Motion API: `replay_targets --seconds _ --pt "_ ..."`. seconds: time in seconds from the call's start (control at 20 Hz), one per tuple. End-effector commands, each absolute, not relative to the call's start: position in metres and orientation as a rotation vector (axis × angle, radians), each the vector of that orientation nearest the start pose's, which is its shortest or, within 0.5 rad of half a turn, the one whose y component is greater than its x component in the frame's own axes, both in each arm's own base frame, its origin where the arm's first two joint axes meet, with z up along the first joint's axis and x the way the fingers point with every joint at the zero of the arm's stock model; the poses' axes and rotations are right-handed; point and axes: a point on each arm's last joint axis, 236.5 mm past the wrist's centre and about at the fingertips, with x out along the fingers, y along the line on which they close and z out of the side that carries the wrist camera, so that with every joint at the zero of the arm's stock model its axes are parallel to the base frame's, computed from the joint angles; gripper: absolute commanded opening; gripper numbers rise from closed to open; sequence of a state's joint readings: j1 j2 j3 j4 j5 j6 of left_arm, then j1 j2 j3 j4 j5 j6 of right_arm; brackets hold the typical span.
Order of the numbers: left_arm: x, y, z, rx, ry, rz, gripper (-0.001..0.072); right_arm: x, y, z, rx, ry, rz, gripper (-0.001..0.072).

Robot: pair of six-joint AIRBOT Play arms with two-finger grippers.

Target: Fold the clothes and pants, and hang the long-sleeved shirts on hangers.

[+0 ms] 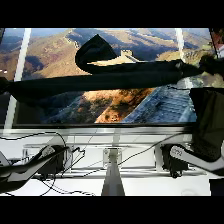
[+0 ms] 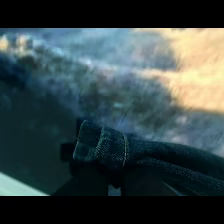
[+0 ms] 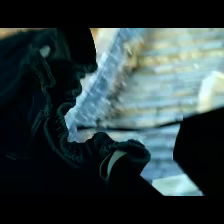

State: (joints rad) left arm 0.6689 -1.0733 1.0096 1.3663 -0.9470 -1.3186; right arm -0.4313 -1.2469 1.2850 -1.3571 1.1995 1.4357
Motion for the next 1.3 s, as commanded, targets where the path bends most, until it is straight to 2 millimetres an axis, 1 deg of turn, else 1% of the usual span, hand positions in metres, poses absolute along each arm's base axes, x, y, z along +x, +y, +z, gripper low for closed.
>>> replay_targets --seconds 0.0,0.1,0.15,0.25,0.3,0.35,0.4,0.45,0.5,0.55,0.6,0.7,0.75,0.8,0.85,0.9,1.0,1.05,1.1,1.15,1.2,1.25 --pt "0.324 0.211 0.045 -0.256 0.964 0.395 0.002 0.316 -0.096 0.038 0.309 1.163 -0.17 0.002" --pt "0.341 0.22 0.06 -0.26 0.86 0.418 0.002 0.289 -0.083 0.028 0.323 1.171 -0.174 0.002" --pt "0.354 0.221 0.073 -0.305 0.784 0.422 0.002 0.277 -0.077 0.023 0.345 1.175 -0.184 0.002" --pt "0.378 0.218 0.111 -0.384 0.643 0.399 0.0018 0.261 -0.07 0.019 0.355 1.161 -0.196 0.002" --pt "0.382 0.218 0.128 -0.377 0.619 0.39 0.0018 0.255 -0.068 0.02 0.368 1.13 -0.216 0.002" --pt "0.381 0.22 0.141 -0.349 0.614 0.389 0.0018 0.251 -0.067 0.022 0.381 1.087 -0.237 0.002" --pt "0.376 0.225 0.149 -0.296 0.623 0.408 0.0019 0.244 -0.064 0.025 0.384 1.05 -0.249 0.002" --pt "0.363 0.229 0.144 -0.259 0.663 0.429 0.0018 0.238 -0.062 0.028 0.374 1.028 -0.251 0.002" --pt "0.347 0.232 0.124 -0.255 0.726 0.451 0.0017 0.231 -0.059 0.03 0.366 1.006 -0.25 0.002" --pt "0.328 0.232 0.089 -0.286 0.802 0.469 0.0018 0.225 -0.056 0.031 0.36 0.995 -0.249 0.002" --pt "0.307 0.227 0.052 -0.322 0.879 0.474 0.0018 0.218 -0.054 0.03 0.354 0.998 -0.249 0.0021" --pt "0.262 0.211 -0.022 -0.354 1.049 0.454 0.0019 0.206 -0.057 0.027 0.32 1.033 -0.267 0.002" --pt "0.239 0.207 -0.049 -0.344 1.125 0.454 0.0019 0.2 -0.061 0.025 0.3 1.054 -0.283 0.0021" --pt "0.217 0.207 -0.068 -0.326 1.192 0.467 0.002 0.195 -0.066 0.021 0.282 1.08 -0.298 0.0021" --pt "0.199 0.21 -0.081 -0.292 1.254 0.482 0.002 0.192 -0.069 0.019 0.269 1.101 -0.308 0.0021" --pt "0.187 0.215 -0.087 -0.264 1.296 0.492 0.0022 0.19 -0.07 0.017 0.261 1.116 -0.313 0.0021" --pt "0.178 0.227 -0.087 -0.258 1.303 0.542 0.0022 0.187 -0.071 0.013 0.261 1.141 -0.315 0.0021" --pt "0.177 0.231 -0.086 -0.271 1.29 0.564 0.0044 0.185 -0.07 0.012 0.263 1.152 -0.314 0.0023" --pt "0.178 0.233 -0.084 -0.269 1.284 0.569 0.0146 0.182 -0.069 0.01 0.265 1.169 -0.313 0.0083" --pt "0.181 0.236 -0.081 -0.26 1.274 0.574 0.0304 0.178 -0.068 0.008 0.262 1.189 -0.311 0.0306" --pt "0.184 0.241 -0.076 -0.252 1.256 0.581 0.0417 0.173 -0.067 0.007 0.262 1.213 -0.312 0.0549" --pt "0.188 0.245 -0.07 -0.252 1.237 0.591 0.0446 0.17 -0.067 0.006 0.259 1.224 -0.31 0.0602"
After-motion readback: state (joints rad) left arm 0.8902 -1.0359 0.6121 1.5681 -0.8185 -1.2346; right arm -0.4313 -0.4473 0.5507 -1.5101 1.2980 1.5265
